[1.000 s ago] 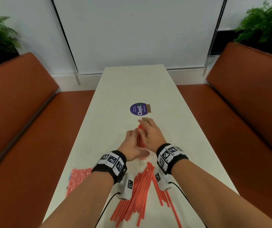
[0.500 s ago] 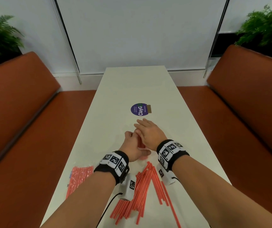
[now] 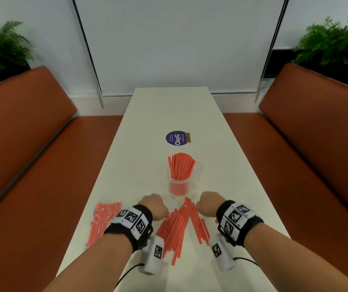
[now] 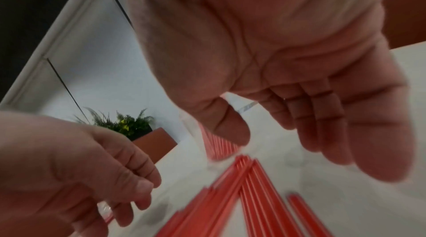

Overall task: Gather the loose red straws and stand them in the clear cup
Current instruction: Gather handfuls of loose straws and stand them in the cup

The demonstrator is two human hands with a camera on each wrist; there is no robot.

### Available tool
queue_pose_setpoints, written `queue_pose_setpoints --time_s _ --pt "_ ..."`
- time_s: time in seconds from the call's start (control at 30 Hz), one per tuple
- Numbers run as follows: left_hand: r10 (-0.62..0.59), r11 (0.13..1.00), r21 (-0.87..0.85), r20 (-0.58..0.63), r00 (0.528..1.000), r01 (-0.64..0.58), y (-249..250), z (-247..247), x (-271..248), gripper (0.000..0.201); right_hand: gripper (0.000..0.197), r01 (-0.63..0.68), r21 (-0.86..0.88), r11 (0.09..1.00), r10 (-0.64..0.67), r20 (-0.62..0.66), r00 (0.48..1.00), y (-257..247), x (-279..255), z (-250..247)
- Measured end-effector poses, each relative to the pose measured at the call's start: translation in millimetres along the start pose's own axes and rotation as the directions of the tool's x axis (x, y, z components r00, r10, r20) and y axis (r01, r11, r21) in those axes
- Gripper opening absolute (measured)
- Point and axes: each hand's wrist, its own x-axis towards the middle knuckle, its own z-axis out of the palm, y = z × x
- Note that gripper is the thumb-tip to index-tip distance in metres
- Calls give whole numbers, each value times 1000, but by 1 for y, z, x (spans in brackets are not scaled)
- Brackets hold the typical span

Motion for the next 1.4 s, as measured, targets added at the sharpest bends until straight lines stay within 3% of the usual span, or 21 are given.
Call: queue_pose_setpoints --time_s 0.07,0.13,0.23,0.33,0.43,0.5,0.53,0.6,0.67,0.77,0.8,0.9,1.0,1.13,1.23,1.4 --pt "-7 999 55 60 998 4 -3 15 -11 37 29 21 -103 994 -17 43 999 0 -5 16" --pt "-33 996 90 46 998 29 -2 28 -19 37 36 37 -175 984 -31 36 999 -6 -5 30" --pt "-14 996 87 32 999 11 8 40 -28 38 26 86 -295 952 -78 40 996 -22 -2 47" --pt "-3 1000 -23 43 999 4 17 45 -39 37 21 111 -236 965 -116 -7 993 -30 1 59" --pt "-10 973 -229 51 999 21 11 42 -39 35 28 21 -90 996 -29 -86 996 -26 -1 62" --pt "20 980 -200 32 999 -13 7 40 -40 32 19 -66 -29 997 62 -136 989 -23 -4 63" --pt "22 983 -184 21 1000 -18 5 39 -43 31 24 -97 -28 995 91 -155 984 -24 -5 65" --pt "19 988 -155 108 994 -2 3 41 -46 31 30 -100 -49 994 91 -165 982 -31 -6 68" --pt "-2 921 -389 83 997 34 4 49 -38 34 32 -65 -65 996 55 -144 988 -38 -7 72" --pt "-20 890 -455 14 1000 24 0 53 -35 33 24 -80 -51 995 72 -151 986 -40 -4 71" --pt "-26 880 -472 54 998 49 0 52 -40 32 22 -105 -37 994 97 -163 982 -36 -1 71" --pt "-23 744 -665 74 997 66 -4 56 -41 28 35 -143 -3 990 139 -196 971 -42 2 75" --pt "-57 741 -670 8 998 48 -6 56 -36 19 40 -191 -99 977 164 -239 957 -55 8 81" --pt "-130 758 -648 -31 991 79 -7 46 -39 53 41 -304 -215 928 242 -272 931 -72 11 96" --pt "-162 795 -600 -79 984 82 -16 41 -36 49 40 -345 -98 933 303 -302 904 -78 14 106" --pt "-153 844 -529 -80 985 88 -24 37 -28 43 31 -306 6 952 287 -364 886 -81 20 111"
